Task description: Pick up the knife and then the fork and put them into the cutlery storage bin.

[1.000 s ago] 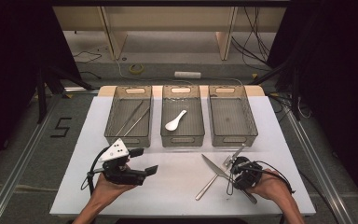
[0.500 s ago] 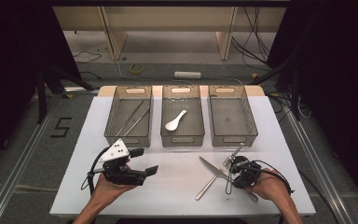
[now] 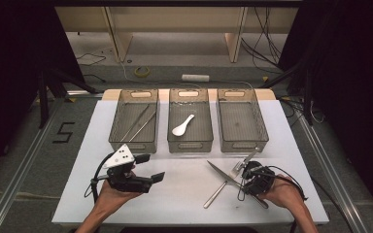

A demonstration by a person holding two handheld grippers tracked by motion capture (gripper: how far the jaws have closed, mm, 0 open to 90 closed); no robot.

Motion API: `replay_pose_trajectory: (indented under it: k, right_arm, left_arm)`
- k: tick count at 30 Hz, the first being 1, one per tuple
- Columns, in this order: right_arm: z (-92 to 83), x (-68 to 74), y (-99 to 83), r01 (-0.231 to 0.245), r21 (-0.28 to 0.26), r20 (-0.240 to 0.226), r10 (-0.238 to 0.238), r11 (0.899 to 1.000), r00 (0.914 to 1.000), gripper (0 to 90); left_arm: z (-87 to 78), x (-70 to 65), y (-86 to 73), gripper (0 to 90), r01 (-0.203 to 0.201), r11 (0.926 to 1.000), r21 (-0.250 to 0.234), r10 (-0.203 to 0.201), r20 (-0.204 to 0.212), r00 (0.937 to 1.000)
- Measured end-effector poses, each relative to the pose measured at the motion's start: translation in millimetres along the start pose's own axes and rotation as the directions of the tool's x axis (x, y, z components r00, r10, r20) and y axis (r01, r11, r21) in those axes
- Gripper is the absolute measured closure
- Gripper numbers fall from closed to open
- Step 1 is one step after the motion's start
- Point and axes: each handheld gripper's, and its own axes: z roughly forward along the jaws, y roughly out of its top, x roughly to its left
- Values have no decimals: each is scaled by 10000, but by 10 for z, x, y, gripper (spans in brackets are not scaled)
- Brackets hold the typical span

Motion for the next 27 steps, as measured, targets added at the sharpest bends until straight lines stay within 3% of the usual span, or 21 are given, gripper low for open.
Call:
replay_pose_trajectory:
  k: [18,22,27]
  right_arm:
    - [-156,-98,-84,-385,-1188,-769,295,9922,9966,809]
    - [-219,-133,-109,-540,-1657,-937,388,9847,9948,809]
    - [-304,-240,-151,-973,-2389,-1339,665,9661,9888,809]
  left_arm:
    - [-5,7,1,162,5,10000,-15,-5,-22,10000]
    - [-7,6,1,161,8,10000,-31,-8,-31,10000]
    - [-7,9,1,161,25,10000,-34,-25,-36,10000]
